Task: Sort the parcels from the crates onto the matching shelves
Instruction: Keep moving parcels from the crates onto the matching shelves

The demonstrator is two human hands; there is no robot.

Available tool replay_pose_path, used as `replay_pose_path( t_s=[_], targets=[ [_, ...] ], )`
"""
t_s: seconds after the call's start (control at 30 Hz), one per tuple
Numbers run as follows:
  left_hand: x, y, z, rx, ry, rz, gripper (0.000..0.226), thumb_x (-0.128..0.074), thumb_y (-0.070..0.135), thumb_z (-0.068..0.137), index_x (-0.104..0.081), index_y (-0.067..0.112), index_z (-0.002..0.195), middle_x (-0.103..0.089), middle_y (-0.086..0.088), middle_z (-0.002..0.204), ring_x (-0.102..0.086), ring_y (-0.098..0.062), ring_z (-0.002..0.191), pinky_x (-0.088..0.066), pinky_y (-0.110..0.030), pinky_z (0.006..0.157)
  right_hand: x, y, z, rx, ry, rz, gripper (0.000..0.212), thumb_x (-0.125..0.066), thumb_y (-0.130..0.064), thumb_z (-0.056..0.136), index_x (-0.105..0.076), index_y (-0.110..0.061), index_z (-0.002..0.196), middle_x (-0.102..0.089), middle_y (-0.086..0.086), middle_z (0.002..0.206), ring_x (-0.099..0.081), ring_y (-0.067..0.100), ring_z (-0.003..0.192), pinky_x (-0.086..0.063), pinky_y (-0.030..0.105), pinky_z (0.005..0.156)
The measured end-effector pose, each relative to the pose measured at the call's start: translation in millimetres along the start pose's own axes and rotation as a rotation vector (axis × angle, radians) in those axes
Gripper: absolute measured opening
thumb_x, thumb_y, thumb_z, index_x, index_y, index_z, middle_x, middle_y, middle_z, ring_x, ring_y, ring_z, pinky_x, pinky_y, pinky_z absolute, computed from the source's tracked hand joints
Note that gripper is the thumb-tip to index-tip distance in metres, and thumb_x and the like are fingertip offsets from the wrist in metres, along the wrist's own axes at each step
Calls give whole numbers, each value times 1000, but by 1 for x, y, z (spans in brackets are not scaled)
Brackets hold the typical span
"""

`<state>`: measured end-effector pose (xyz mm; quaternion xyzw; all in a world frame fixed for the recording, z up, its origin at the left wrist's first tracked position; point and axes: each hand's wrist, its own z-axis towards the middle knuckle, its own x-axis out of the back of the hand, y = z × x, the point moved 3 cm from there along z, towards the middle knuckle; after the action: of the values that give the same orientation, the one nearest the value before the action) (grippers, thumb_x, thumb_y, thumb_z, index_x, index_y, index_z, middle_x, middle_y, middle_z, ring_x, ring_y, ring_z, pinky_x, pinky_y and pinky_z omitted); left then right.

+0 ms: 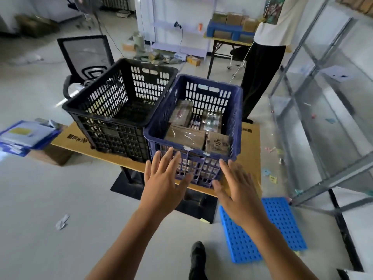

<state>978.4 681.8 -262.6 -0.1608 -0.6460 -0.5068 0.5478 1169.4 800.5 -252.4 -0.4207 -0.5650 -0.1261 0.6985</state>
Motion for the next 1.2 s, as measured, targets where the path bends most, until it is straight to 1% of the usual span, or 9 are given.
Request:
replay_pose_path(
  t_s=[0.17, 0.37, 0.53, 0.77, 0.87, 0.93, 1.0, 1.1, 1.2],
  targets=[
    [-3, 13, 59, 45, -29, 34, 75, -32, 69, 99, -15, 33, 163, -2, 13, 172, 15, -14, 157, 1, -49, 128, 5, 26, 74, 96, -11, 91, 74, -19, -72, 100, -10, -38, 165, -6, -4, 174, 12, 10, 159, 6, 31, 126],
    [-3, 13, 127, 119, -4, -47, 84, -34, 75, 91, -15, 33, 163, -6, 14, 171, 6, -14, 158, -6, -47, 128, 22, 54, 158, 139, -67, 61, 73, -22, -69, 100, -8, -39, 165, -3, -6, 175, 15, 12, 159, -5, 48, 131],
    [-16, -6, 197, 118, -87, 45, 67, -49, 61, 100, -25, 40, 159, -4, 15, 171, 7, -13, 157, 0, -47, 127, 22, 70, 215, 106, -150, 5, 74, -16, -71, 98, -4, -40, 165, 1, -3, 175, 17, 16, 159, 7, 46, 130],
    [-60, -34, 326, 162, -224, -113, 73, -52, 56, 99, -30, 23, 160, -19, 4, 169, -8, -17, 156, -13, -41, 125, 0, 60, 284, 81, -141, -28, 78, -11, -73, 96, -5, -39, 166, -4, 1, 175, 14, 18, 160, 11, 46, 128],
    [-87, -47, 370, 132, -365, -13, 83, -51, 59, 98, -16, 21, 163, -11, -2, 171, -9, -26, 157, -15, -47, 124, -16, 53, 310, 7, -156, -24, 74, -15, -70, 99, -4, -39, 165, -3, 1, 175, 15, 18, 160, 13, 44, 127],
    [-109, -55, 392, 100, -495, 41, 94, -53, 60, 96, 3, 25, 163, 6, 0, 172, -7, -29, 157, -17, -53, 123, -28, 51, 329, -68, -169, -20, 71, -18, -68, 102, -5, -39, 165, -3, 1, 175, 14, 19, 160, 12, 46, 127],
    [-130, -63, 409, 64, -564, 115, 103, -53, 62, 96, 20, 27, 159, 29, 4, 166, 4, -27, 158, -8, -50, 125, -40, 53, 343, -129, -160, -23, 71, -19, -67, 103, -6, -37, 166, -5, 2, 175, 12, 20, 160, 8, 48, 128],
    [-152, -75, 422, 37, -531, 236, 102, -48, 65, 97, 20, 22, 160, 35, 0, 164, 23, -28, 154, 9, -47, 123, -58, 59, 352, -187, -150, -53, 71, -17, -66, 103, -5, -36, 166, -8, 4, 175, 10, 22, 161, 6, 51, 128],
    [-172, -83, 418, 60, -542, 261, 94, -50, 58, 99, 16, 32, 161, 33, 0, 165, 30, -30, 152, 14, -54, 122, -74, 70, 350, -244, -226, -45, 71, -17, -67, 102, -1, -40, 165, -5, 1, 175, 13, 23, 160, 4, 54, 128]
  ],
)
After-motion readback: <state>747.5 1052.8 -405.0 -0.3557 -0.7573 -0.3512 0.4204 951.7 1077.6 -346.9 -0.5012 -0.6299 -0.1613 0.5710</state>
